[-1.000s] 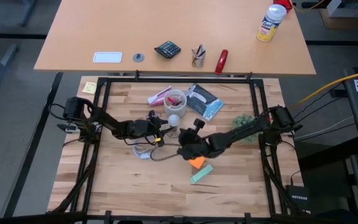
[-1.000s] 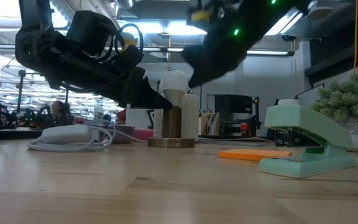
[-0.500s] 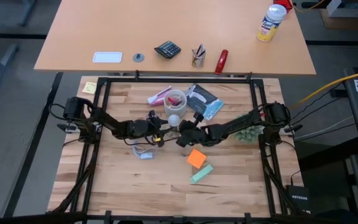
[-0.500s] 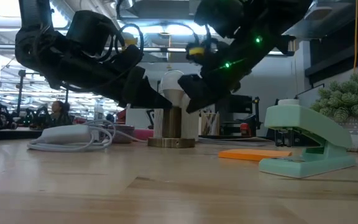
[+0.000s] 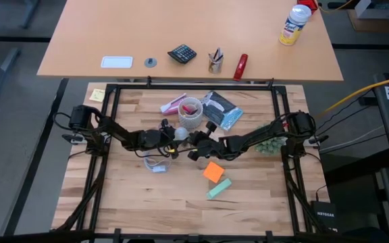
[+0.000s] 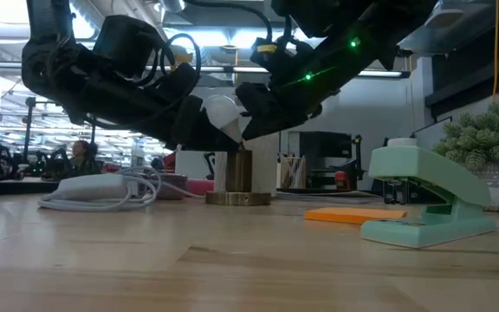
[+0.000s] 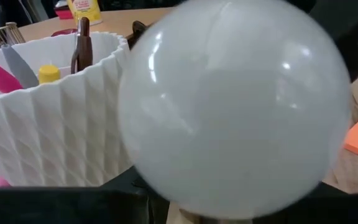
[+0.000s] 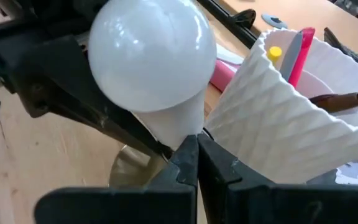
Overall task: Screw lightbulb
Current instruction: Remove the lightbulb from the lamp
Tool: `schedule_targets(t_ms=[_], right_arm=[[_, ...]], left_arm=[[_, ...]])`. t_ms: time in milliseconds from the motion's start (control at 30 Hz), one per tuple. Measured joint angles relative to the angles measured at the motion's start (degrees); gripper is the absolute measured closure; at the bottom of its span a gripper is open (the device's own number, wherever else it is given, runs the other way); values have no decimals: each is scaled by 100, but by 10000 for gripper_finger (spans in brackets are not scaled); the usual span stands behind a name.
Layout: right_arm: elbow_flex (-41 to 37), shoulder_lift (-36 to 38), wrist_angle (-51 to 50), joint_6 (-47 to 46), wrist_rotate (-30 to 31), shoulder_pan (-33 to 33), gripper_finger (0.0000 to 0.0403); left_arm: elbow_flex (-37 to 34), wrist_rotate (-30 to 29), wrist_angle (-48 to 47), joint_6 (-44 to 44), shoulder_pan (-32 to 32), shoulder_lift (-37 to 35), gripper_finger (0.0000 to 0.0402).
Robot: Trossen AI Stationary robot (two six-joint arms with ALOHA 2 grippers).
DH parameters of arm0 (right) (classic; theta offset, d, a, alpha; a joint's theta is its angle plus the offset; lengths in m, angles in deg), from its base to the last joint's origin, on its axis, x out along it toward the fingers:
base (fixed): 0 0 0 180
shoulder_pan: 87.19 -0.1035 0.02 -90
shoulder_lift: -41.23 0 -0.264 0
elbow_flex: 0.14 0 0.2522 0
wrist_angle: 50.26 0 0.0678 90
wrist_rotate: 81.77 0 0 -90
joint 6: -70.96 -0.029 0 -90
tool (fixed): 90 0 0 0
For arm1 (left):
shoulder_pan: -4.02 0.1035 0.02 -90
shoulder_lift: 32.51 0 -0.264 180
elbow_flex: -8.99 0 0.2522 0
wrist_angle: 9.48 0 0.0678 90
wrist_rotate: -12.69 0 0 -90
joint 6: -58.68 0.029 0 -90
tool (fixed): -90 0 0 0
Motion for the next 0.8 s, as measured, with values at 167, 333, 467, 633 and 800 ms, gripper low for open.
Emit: schedule_targets(t_ms=[167,333,467,633,800], right_arm=[[0,0,-1,2,0,0,397],[0,0,1,3,2,0,397],[0,0,173,17,-24,0,397],[0,1,418,187,0,0,397],[-2,0,485,197,4,0,397]], left_arm=[[0,15,8,2,0,-30,247],[0,15,-25,45,0,-191,247],[7,33,8,264,-6,-365,247],[7,15,-25,282,-4,-455,247],[7,17,-20,282,-7,-455,247]])
